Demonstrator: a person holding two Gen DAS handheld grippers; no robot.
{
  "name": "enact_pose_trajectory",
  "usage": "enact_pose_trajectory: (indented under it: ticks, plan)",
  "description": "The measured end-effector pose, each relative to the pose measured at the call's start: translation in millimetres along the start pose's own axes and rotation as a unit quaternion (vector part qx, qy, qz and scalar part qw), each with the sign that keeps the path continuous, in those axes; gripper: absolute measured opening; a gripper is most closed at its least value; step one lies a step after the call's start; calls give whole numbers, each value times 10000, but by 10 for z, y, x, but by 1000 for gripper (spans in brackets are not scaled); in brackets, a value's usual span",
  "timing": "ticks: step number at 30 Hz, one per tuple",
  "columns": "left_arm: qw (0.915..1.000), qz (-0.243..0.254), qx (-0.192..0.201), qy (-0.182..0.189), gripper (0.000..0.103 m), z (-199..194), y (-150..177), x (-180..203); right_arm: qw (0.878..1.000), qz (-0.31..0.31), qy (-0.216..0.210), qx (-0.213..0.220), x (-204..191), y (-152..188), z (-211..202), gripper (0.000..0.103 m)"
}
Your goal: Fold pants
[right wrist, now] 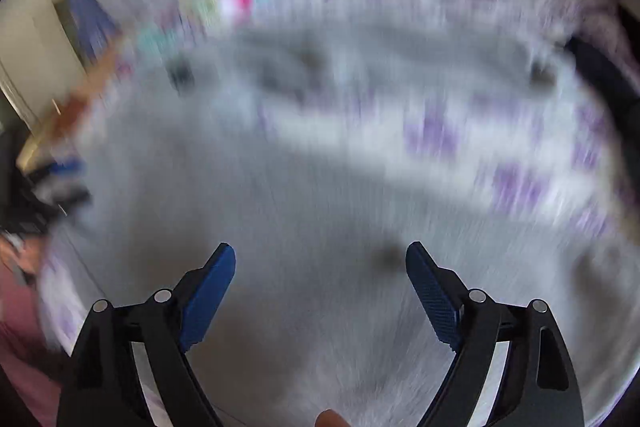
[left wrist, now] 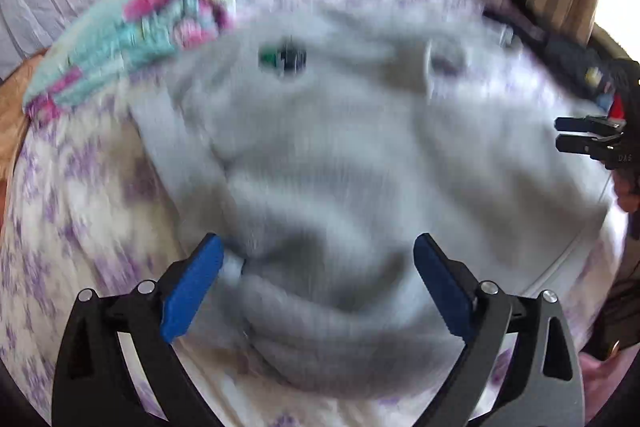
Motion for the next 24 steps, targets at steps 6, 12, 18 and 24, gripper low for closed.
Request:
enact_pose_trajectory:
  ticks: [6,12,18,24]
  plan:
    - [9990,-369,176,165,97,-183,50,-196,9949,46,-79,1009,109,-324,-449,86]
    - [9927,-986,507,471,97,-82,52,-245,9320,3306,-744,1285,1730,-898,-95,88]
    - [9926,-983,661,271,98,-21,105,-154,9426,3040,-46,1379,2011,-1279,131,21]
    - [9929,-981,624,267,99,40,108,-174,9252,2727,1869,1864,2327,-1322,-309,4]
Point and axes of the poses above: each gripper's, at about its wrist camera, not at the fingertips, and z roughly the way its jaws point, x to its right, y to its underside, the point moved 1 cm from there along z, roughly the way its jaws point, and after that the axes turned 1 degree about -y, right-handed, at the moved point
